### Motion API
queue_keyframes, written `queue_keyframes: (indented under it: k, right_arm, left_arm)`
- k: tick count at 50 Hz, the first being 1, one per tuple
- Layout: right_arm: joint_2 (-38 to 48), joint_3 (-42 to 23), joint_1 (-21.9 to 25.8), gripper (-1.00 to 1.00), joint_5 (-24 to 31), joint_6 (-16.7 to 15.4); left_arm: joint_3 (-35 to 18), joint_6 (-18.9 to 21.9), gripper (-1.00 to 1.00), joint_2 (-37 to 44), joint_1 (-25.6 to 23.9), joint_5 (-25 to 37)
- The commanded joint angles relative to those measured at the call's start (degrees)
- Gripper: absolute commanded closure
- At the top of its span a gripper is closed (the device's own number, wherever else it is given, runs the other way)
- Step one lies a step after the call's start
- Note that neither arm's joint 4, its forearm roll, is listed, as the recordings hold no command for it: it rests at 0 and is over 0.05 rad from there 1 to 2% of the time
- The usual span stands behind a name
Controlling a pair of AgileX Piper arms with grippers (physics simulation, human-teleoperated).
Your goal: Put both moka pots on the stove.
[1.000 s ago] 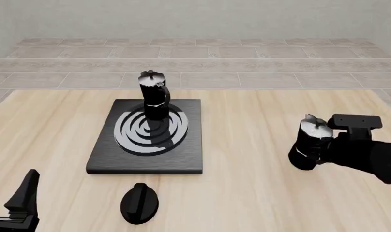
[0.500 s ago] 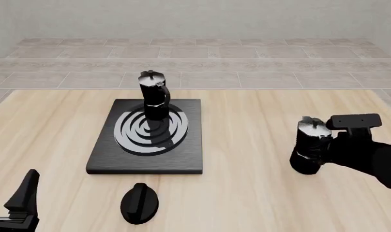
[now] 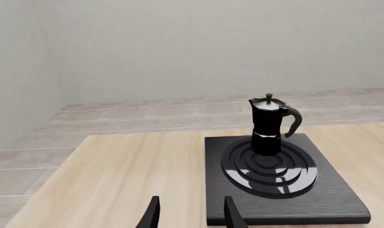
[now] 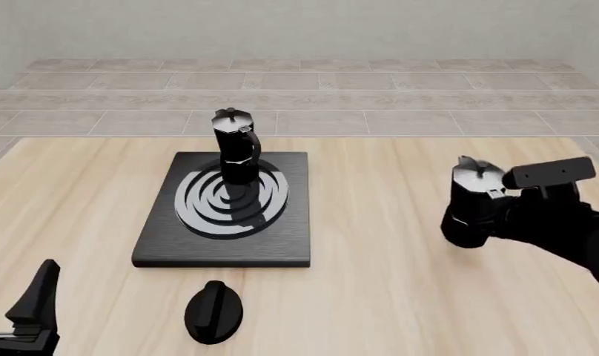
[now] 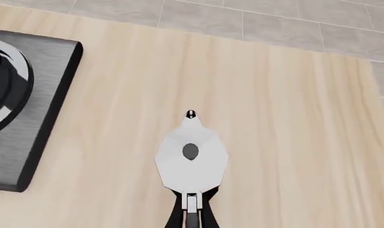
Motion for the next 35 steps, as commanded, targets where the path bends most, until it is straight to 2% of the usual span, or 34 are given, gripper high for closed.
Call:
queue_keyframes:
  k: [1, 19, 35]
  right_arm:
    - [-3.3, -2.5, 2.6, 1.0, 0.4, 0.0]
    - [0.1, -6.0, 11.5, 1.0, -1.6, 1.9]
    - [4.3, -11.0, 18.5, 1.0, -1.8, 1.9]
  left_arm:
    - [0.1, -0.3, -1.0, 0.0, 0.1, -0.1]
    - [-0.4, -0.3, -1.0, 0.0, 0.1, 0.3]
    - [0.0, 0.2, -1.0, 0.0, -0.1, 0.0]
